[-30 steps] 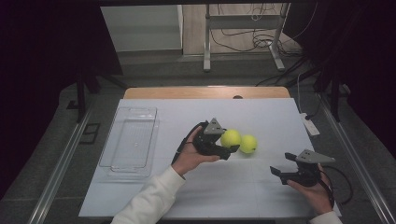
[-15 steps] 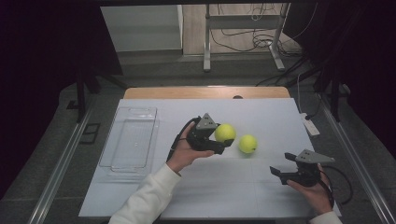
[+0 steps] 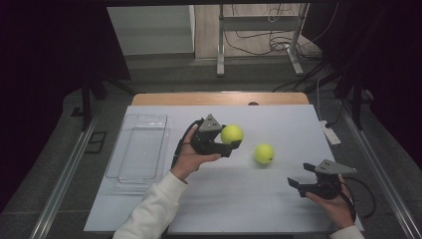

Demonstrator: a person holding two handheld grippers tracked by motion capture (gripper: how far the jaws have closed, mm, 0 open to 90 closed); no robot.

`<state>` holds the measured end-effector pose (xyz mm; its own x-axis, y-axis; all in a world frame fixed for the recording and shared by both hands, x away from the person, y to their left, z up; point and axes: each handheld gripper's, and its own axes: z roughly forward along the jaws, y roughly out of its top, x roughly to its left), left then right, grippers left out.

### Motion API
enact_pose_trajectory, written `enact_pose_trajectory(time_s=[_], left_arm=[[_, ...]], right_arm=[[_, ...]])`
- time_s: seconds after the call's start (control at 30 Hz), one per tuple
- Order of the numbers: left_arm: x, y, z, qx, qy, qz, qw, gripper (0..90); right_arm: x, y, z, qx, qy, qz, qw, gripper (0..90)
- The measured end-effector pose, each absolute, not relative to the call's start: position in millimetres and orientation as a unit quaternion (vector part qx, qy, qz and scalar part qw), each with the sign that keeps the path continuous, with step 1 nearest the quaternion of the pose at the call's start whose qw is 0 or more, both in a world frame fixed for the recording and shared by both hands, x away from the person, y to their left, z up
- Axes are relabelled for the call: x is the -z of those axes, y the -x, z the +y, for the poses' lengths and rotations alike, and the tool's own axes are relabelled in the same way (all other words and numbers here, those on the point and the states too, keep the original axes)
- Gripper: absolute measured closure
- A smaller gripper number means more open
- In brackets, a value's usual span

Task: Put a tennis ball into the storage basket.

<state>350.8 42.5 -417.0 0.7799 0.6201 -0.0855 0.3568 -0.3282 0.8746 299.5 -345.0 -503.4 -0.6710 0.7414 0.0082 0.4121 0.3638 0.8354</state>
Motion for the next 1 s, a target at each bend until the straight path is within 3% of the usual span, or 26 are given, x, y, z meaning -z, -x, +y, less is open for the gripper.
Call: enact_pose_trajectory(time_s=[1.0], left_arm=[[404.3,-359.3,75.1,-0.155,-0.781,0.342,0.498,26.8]], right_arm=[[503.2,-299.4,-345.9,-0.436,-0.36,0.803,0.19,14.1]])
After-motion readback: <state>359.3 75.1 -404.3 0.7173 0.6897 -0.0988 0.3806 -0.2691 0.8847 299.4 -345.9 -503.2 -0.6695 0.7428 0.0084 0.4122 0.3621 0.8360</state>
